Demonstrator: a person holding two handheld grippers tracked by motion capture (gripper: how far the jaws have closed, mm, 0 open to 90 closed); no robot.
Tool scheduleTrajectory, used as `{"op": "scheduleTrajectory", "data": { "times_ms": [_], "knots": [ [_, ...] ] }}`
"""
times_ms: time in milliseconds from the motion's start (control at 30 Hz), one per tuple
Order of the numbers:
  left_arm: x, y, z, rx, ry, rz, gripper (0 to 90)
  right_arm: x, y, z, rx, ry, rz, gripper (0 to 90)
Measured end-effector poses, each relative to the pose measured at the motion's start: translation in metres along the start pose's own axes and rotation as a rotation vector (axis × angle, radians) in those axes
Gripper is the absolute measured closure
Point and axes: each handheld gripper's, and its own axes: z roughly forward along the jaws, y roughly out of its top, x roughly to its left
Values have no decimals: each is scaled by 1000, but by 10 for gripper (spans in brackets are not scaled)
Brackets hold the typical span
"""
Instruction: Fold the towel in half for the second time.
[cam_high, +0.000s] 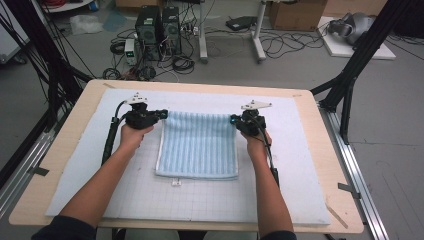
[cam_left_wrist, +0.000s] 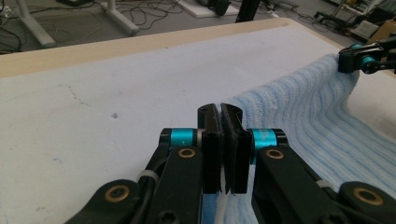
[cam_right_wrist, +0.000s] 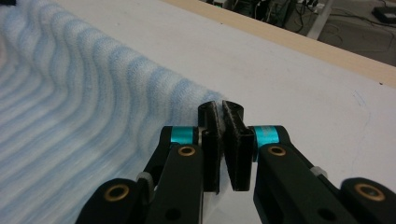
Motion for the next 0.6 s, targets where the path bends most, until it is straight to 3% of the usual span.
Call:
{"op": "scheduleTrajectory", "data": {
  "times_ms": [133, 200, 267, 467, 533, 600],
  "knots": [
    [-8, 0, -8, 9, -30, 1, 864, 5, -3, -14, -25, 16, -5, 860],
    [-13, -2, -15, -33, -35, 8, 864, 9, -4, -21, -34, 20, -11, 860],
    [-18, -3, -22, -43, -48, 17, 864, 12, -6, -28, -39, 31, -21, 860],
    [-35, -18, -45, -61, -61, 56, 864, 28, -14, -49, -66, 54, -31, 859],
    [-39, -24, -51, -60, -67, 55, 864, 35, -17, -55, -40, 61, -46, 858],
    [-43, -30, -55, -60, -65, 67, 863, 40, -21, -59, -56, 51, -76, 859]
  ]
}}
